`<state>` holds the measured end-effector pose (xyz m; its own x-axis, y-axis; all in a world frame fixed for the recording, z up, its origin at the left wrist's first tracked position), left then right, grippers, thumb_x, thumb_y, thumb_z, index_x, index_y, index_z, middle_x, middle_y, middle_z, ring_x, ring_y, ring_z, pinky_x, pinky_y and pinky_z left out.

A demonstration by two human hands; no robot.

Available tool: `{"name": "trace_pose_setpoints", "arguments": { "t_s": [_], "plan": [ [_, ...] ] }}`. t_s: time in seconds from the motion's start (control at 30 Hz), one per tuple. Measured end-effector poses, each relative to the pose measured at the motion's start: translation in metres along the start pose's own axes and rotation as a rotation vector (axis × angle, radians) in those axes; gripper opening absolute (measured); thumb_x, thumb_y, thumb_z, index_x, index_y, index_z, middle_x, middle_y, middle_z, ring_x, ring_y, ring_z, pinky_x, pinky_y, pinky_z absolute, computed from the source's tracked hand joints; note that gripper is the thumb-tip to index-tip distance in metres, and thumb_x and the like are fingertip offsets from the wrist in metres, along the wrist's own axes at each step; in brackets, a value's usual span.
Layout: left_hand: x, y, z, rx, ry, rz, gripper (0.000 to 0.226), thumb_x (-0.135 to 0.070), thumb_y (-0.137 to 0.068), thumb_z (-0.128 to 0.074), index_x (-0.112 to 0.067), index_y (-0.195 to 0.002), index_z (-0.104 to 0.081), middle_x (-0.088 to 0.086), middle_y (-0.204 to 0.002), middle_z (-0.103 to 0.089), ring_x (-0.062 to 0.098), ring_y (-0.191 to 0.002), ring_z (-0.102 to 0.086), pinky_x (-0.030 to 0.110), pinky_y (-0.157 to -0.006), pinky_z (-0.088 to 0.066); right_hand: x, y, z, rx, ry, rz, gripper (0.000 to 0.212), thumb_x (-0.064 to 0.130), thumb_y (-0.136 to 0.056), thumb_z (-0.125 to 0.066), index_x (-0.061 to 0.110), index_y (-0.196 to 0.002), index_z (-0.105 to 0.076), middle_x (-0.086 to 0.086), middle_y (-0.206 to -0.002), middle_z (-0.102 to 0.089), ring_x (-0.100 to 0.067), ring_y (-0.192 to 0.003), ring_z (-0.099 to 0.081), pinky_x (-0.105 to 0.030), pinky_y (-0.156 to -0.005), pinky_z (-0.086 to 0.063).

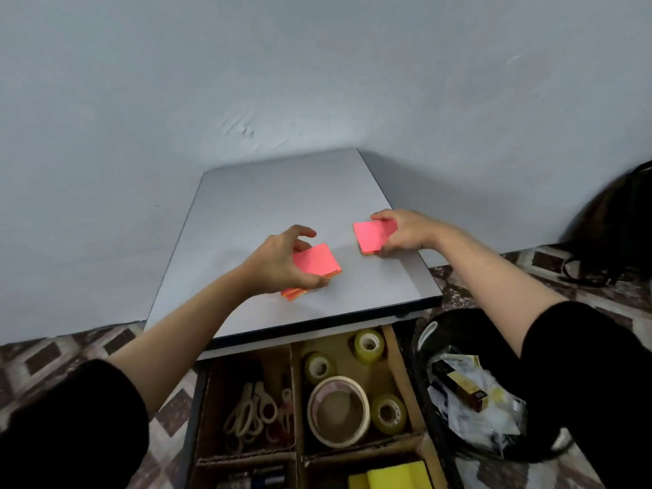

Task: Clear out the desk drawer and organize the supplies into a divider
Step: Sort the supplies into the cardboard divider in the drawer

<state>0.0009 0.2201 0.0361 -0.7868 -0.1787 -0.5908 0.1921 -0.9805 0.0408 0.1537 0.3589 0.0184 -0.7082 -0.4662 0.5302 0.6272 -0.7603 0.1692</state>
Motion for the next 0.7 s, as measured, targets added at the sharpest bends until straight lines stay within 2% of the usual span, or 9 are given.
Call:
{"name": "trace_pose_setpoints", "arguments": {
  "t_s": [0.23, 0.57, 0.7],
  "plan": [
    [-0.002, 0.014, -0.008, -0.013, 0.121, -0.02, 0.075, -0.022, -0.067, -0.083, -0.019, -0.131, -0.043, 0.005, -0.12, -0.057, 0.011, -0.102, -0.051, 0.018, -0.085, -0.037, -0.003, -0.004, 0.007, -0.037, 0.093, -0.018, 0.087, 0.024, -0.065, -0.084, 0.016, -0.141, -0.04, -0.002, -0.14, -0.048, -0.02, -0.126, -0.045, -0.022, -0.096, -0.034],
    [0.002, 0.026, -0.014, -0.023, 0.263, 0.015, 0.067, -0.022, -0.069, -0.082, -0.022, -0.126, -0.047, 0.004, -0.113, -0.058, 0.016, -0.104, -0.057, 0.023, -0.087, -0.043, 0.011, 0.013, -0.003, -0.275, 0.31, 0.022, 0.083, 0.055, -0.062, -0.077, 0.006, -0.124, -0.053, -0.012, -0.124, -0.058, -0.03, -0.114, -0.052, -0.032, -0.091, -0.042],
    [0.0, 0.038, -0.014, -0.011, 0.301, -0.002, 0.062, -0.022, -0.069, -0.082, -0.024, -0.122, -0.05, 0.006, -0.113, -0.06, 0.016, -0.104, -0.058, 0.024, -0.087, -0.046, 0.016, 0.035, -0.007, -0.336, 0.145, 0.044, 0.078, 0.058, -0.06, -0.075, 0.01, -0.118, -0.059, -0.009, -0.115, -0.064, -0.026, -0.108, -0.057, -0.03, -0.088, -0.042]
  ]
}}
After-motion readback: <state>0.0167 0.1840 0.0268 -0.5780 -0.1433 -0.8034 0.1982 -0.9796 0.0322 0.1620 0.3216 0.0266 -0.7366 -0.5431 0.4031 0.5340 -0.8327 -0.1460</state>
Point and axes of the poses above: each hand's wrist, its own y-axis away from the middle knuckle, its own z-axis out of the back of the hand, x = y × z, the point moved 7 cm from there along -y, towards the middle knuckle
